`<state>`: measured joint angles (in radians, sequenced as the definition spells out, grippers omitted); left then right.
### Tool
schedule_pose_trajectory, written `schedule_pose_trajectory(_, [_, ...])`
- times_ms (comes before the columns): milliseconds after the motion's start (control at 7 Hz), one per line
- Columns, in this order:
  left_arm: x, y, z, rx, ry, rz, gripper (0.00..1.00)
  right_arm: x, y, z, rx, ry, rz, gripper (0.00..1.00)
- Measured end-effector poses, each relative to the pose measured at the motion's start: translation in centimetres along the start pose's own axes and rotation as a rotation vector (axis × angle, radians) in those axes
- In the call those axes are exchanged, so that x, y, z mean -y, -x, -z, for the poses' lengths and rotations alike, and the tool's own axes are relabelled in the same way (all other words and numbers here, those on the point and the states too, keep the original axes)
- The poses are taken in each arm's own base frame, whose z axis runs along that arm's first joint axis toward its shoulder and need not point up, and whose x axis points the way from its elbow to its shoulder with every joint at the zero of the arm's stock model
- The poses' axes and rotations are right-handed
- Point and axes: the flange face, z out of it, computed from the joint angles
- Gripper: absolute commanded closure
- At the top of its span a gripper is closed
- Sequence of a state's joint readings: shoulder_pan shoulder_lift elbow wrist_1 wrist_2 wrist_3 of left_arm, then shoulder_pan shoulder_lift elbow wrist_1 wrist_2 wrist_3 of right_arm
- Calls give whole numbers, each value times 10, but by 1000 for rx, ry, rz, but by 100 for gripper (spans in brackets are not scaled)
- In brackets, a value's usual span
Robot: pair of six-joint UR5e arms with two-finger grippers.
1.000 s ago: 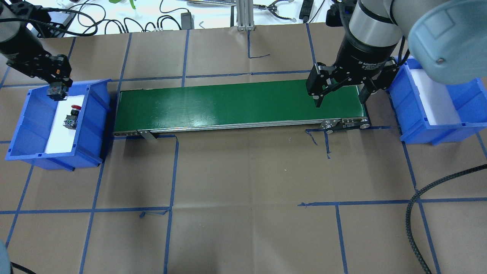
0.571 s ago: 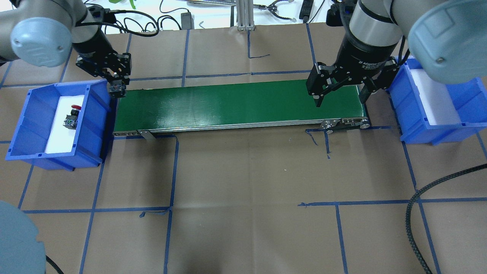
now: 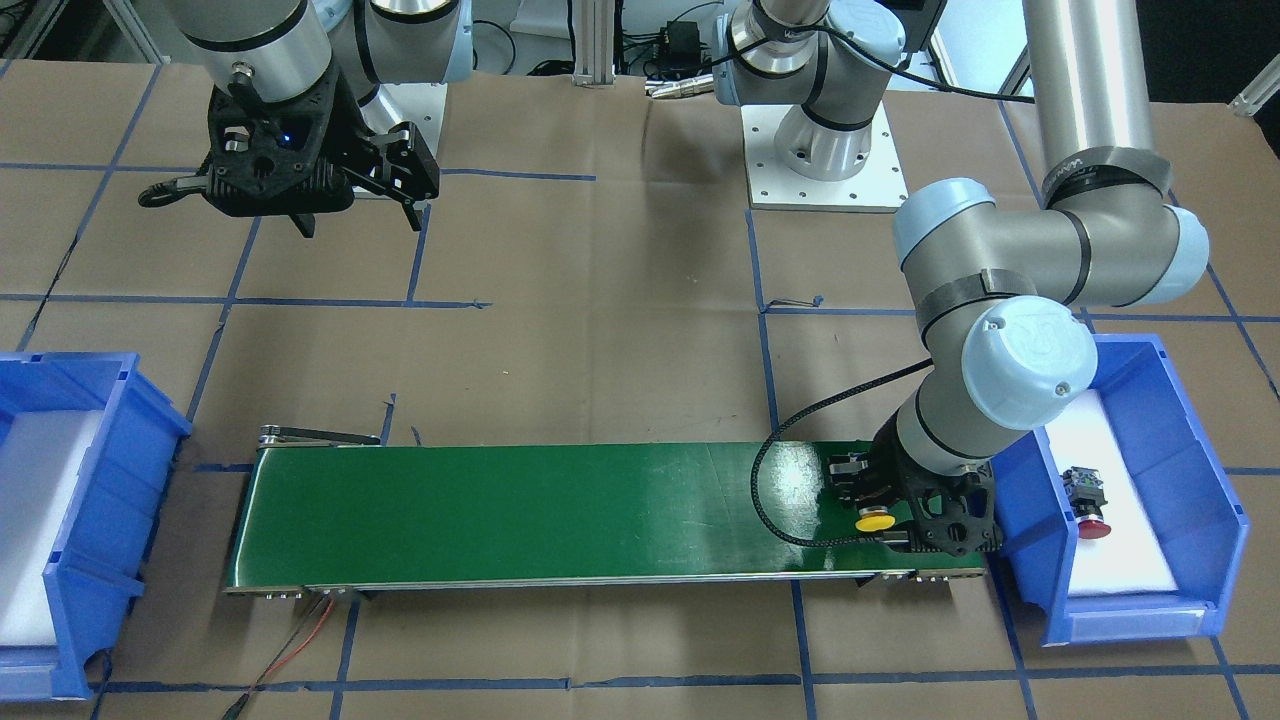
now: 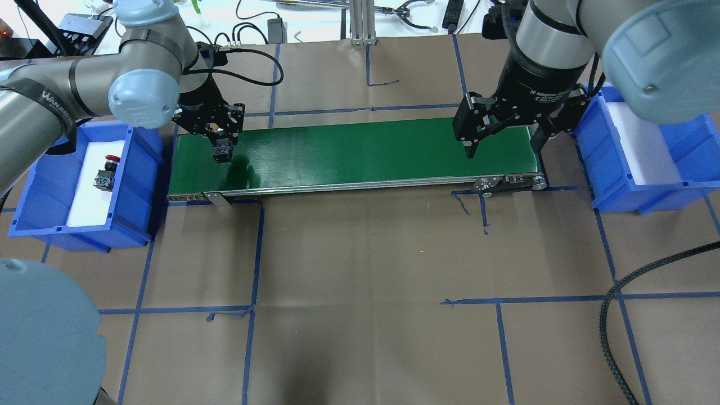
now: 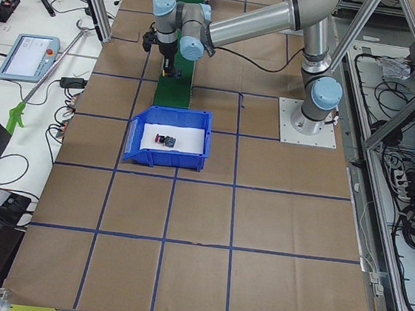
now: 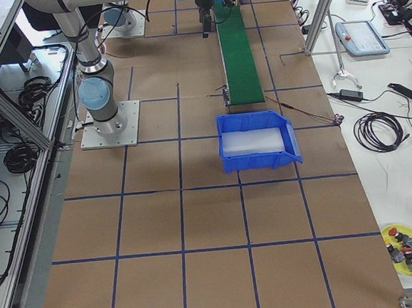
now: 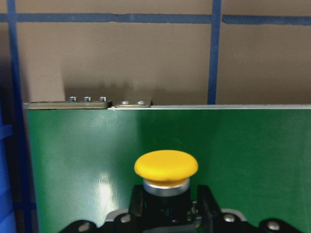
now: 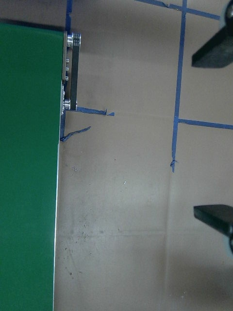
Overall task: Transport two buttons from left to right
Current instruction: 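Carry the yellow button with the left gripper onto the conveyor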
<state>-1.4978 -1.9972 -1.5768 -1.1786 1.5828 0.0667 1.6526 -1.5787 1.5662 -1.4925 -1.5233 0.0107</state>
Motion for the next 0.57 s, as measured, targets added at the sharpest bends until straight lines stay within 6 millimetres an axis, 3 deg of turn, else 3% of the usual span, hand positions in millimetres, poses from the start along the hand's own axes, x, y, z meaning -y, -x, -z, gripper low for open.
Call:
schedule_pose_trajectory(143, [-4, -1, -8, -1, 8, -7, 100, 0, 0, 0, 0, 0, 0, 0])
schedule_pose_trajectory(286, [-6, -1, -14, -2, 11, -16, 70, 0, 0, 0, 0, 1, 0, 0])
schedule_pose_trajectory(429, [-7, -1, -19, -2, 14, -19, 1, 0, 0, 0, 0, 1, -1, 0])
schedule_pose_trajectory(571, [-7, -2, -21, -3, 9, -16, 0, 0, 0, 0, 0, 2, -1, 0])
